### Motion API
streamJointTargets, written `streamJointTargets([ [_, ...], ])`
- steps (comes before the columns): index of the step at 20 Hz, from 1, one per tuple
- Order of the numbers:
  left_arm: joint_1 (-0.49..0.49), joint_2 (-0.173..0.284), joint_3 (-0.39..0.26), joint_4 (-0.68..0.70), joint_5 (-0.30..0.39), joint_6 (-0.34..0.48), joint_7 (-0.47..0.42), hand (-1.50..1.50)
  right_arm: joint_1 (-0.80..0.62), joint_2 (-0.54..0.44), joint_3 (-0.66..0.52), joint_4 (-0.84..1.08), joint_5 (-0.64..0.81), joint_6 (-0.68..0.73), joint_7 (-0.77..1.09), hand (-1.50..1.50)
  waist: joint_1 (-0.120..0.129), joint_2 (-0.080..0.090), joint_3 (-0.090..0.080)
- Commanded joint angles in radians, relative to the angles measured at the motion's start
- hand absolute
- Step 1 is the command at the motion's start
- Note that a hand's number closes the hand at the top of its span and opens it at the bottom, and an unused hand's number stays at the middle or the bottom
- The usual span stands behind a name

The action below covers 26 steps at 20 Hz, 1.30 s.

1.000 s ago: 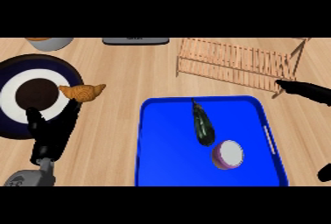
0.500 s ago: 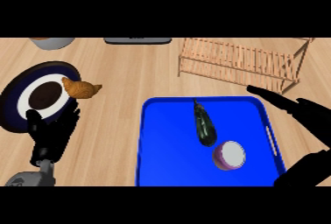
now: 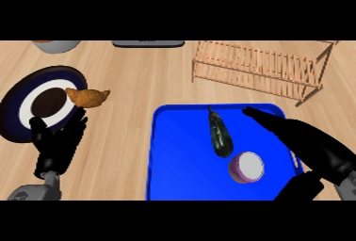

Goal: Pick the can from the tray and place it in the tiered shelf

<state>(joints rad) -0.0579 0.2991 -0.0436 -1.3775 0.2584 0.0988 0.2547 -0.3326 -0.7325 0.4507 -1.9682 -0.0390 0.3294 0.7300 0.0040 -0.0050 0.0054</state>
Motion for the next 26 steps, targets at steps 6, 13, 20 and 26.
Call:
streamJointTargets([
  [6, 0.069, -0.048, -0.017, -0.037, -0.039, 0.019, 0.028, 0.0, 0.081, 0.053, -0.019, -0.069, 0.162, 0.033, 0.071, -1.5, -0.004, 0.003, -0.005],
  [13, 0.032, -0.026, 0.049, 0.024, -0.007, -0.049, 0.024, 0.0, 0.143, 0.158, 0.029, 0.011, 0.32, 0.024, -0.011, -1.5, -0.004, 0.005, -0.005],
  [20, 0.009, -0.038, 0.058, 0.065, -0.036, -0.074, 0.004, 0.0, 0.148, 0.226, 0.038, 0.088, 0.466, 0.026, -0.046, -1.5, -0.004, 0.005, -0.005],
  [26, 0.033, -0.067, 0.029, -0.044, -0.068, -0.04, 0.068, 0.0, 0.144, 0.316, 0.071, 0.199, 0.614, -0.044, -0.104, -1.5, 0.0, 0.005, -0.005],
])
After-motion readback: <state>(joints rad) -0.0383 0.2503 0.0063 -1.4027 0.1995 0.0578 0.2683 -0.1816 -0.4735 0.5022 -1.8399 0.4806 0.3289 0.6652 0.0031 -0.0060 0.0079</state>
